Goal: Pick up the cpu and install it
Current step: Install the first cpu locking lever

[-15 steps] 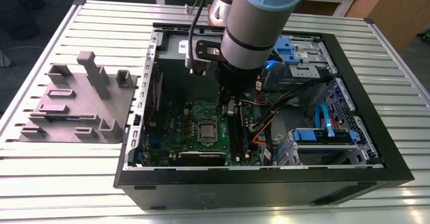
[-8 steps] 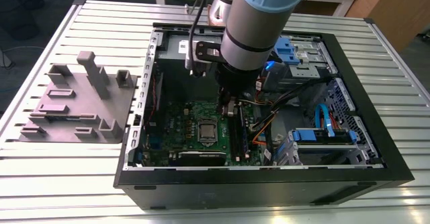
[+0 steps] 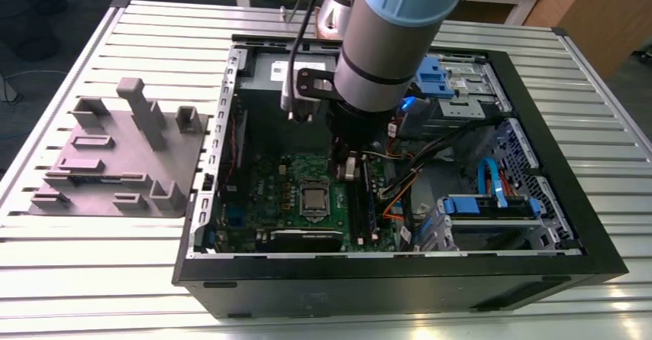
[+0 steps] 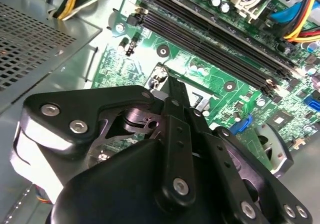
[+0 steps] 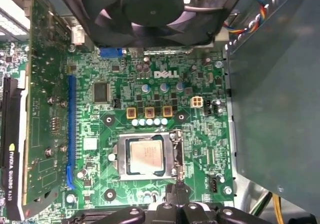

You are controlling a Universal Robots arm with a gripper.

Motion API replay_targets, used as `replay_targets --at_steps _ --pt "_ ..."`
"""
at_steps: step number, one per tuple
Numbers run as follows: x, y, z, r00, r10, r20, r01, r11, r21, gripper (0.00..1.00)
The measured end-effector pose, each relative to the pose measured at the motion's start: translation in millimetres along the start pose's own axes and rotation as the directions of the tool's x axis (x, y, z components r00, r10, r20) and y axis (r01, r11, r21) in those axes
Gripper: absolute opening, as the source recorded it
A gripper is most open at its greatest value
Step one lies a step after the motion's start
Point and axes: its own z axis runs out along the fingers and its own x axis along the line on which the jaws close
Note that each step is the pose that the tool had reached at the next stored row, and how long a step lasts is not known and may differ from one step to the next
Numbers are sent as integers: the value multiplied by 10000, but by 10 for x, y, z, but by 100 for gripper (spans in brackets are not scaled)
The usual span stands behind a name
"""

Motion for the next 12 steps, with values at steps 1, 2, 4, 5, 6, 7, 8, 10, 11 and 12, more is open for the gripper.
replay_targets --at_steps 1,2,4,5,6,7,8,10,11,12 --pt "11 0 2 10000 -21 -5 21 10000 -1 11" --pt "23 -1 4 10000 -37 -7 37 10000 -1 11" --pt "54 -2 7 10000 -59 -10 59 10000 -1 11" --pt "71 -1 6 10000 -70 -11 70 10000 -1 11" --pt "87 0 6 10000 -82 -13 82 10000 -2 11" --pt "105 0 6 10000 -92 -14 92 10000 -2 11" --pt "119 0 7 10000 -97 -16 97 10000 -3 11" --pt "137 -2 16 10000 -98 -14 98 10000 -2 11" --pt "145 -3 22 10000 -99 -14 99 10000 -2 11" --pt "153 -4 29 9999 -100 -15 100 10000 -3 11"
